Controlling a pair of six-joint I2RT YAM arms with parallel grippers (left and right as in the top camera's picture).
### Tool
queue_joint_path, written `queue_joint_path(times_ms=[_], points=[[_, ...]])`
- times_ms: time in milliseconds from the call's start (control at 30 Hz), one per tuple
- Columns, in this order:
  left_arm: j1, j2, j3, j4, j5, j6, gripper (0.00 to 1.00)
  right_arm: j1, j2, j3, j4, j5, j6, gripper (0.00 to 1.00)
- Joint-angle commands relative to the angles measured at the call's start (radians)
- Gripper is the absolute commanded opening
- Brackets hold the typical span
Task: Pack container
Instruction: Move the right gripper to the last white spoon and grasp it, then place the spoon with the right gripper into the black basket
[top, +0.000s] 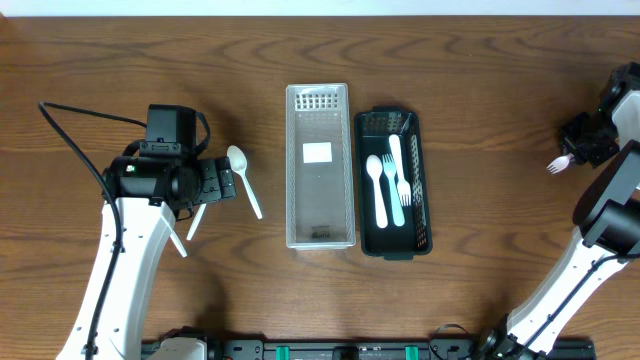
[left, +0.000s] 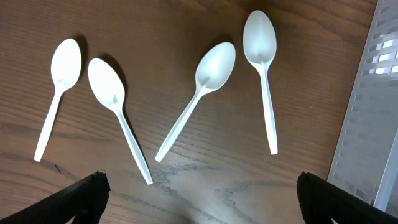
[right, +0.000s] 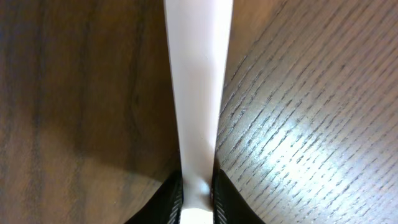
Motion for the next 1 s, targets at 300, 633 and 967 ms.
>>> queue_joint_path(times_ms=[300,633,967], points=[[0.005,0.005,0.009,-0.002,-0.012,-0.010,0.98,0.093,-0.163,0.001,-0.024,-0.020,-0.106,0.04],[0.005,0.005,0.009,-0.001,-0.012,-0.010,0.98,0.523,-0.444,0.001,-0.108,-0.039,-0.217,0.09],[0.005,0.006,0.009,-0.002,-0.012,-0.010,0.98,0.846,-0.352,-0.046,-0.130,-0.035,-0.117,0.06]])
